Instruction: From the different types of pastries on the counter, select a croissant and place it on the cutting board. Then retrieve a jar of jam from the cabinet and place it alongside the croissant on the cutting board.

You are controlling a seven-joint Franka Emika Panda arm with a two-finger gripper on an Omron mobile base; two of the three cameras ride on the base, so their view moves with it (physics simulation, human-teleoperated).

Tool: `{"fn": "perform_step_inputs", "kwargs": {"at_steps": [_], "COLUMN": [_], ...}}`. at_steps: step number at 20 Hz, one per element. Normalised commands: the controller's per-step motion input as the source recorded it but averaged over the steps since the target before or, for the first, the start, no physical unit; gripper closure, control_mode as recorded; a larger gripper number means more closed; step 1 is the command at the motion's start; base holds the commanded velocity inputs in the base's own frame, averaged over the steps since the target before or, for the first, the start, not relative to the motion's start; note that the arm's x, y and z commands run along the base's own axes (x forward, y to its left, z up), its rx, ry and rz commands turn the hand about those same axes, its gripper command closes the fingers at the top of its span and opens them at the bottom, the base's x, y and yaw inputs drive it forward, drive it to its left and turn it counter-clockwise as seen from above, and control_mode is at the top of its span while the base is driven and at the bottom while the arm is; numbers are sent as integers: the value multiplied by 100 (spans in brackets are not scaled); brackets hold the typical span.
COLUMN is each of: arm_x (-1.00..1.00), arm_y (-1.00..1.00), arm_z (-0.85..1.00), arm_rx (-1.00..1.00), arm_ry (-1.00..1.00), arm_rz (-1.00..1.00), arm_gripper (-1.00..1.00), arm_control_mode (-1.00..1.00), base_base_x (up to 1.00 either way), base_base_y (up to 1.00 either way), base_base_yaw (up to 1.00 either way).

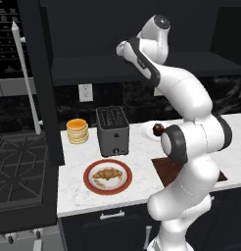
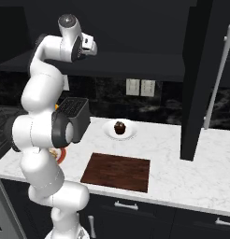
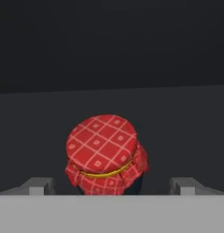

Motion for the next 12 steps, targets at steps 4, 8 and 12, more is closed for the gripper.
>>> {"fn": "perform_step_inputs", "kwargs": {"at_steps": [4, 8, 12], "arm_x": [27, 34, 28], "arm_y": [7, 10, 1], "arm_z": [0, 0, 0], "arm_rx": [0, 0, 0], "arm_ry": [8, 13, 9], "arm_rz": [0, 0, 0], "arm_gripper": [-100, -100, 100], "arm_control_mode": [-100, -100, -100], "base_base_x": [0, 0, 0], "base_base_y": [0, 0, 0], "base_base_yaw": [0, 0, 0]}}
